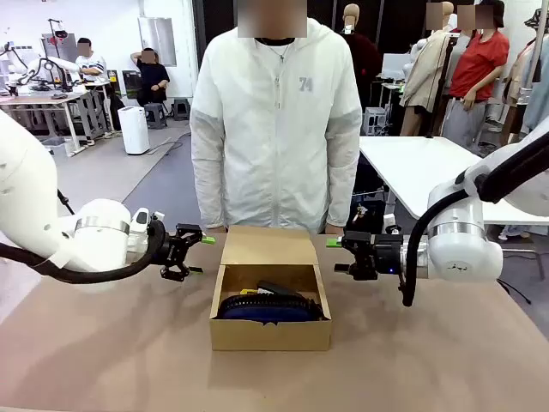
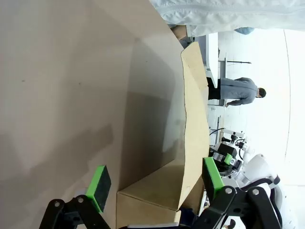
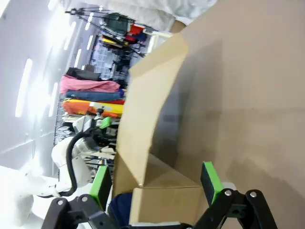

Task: Pack the items into the box.
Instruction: Close the Mailer Box.

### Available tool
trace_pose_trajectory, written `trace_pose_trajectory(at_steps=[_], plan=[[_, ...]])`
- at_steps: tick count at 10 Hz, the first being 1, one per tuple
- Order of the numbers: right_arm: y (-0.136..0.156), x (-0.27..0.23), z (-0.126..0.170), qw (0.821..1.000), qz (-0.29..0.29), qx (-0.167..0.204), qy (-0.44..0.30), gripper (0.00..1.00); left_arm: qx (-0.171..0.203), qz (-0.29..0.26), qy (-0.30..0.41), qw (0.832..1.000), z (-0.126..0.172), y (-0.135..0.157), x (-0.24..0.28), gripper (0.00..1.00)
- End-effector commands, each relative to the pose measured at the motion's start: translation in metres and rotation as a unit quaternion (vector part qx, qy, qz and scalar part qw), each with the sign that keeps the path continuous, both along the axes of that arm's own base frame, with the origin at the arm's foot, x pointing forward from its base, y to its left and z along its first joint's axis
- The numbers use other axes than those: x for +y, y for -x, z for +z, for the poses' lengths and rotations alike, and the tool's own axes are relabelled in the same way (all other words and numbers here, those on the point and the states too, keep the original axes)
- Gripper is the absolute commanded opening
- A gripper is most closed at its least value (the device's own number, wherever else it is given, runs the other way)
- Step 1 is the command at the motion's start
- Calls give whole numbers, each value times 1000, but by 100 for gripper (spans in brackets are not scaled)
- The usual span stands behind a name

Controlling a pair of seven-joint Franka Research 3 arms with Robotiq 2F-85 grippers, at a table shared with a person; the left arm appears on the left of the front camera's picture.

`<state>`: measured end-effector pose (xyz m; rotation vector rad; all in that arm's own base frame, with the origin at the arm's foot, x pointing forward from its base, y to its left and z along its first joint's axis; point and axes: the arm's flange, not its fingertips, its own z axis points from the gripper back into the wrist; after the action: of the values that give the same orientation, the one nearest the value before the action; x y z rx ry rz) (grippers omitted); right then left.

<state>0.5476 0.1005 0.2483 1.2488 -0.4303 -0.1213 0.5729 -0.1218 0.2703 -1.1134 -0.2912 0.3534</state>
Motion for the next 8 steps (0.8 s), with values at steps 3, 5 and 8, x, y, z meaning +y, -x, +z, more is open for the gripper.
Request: trace_pose_trajectory(at_steps=[3, 5, 8], plan=[[-63, 8, -9, 994, -9, 110, 18, 100, 12, -15, 76, 997, -23, -37, -19, 100], [-78, 19, -14, 992, -1, 129, -7, 100, 13, -38, 100, 994, -31, -48, -25, 100], [-94, 44, -21, 984, 48, 168, -42, 100, 16, -67, 139, 988, -47, -61, -39, 100]])
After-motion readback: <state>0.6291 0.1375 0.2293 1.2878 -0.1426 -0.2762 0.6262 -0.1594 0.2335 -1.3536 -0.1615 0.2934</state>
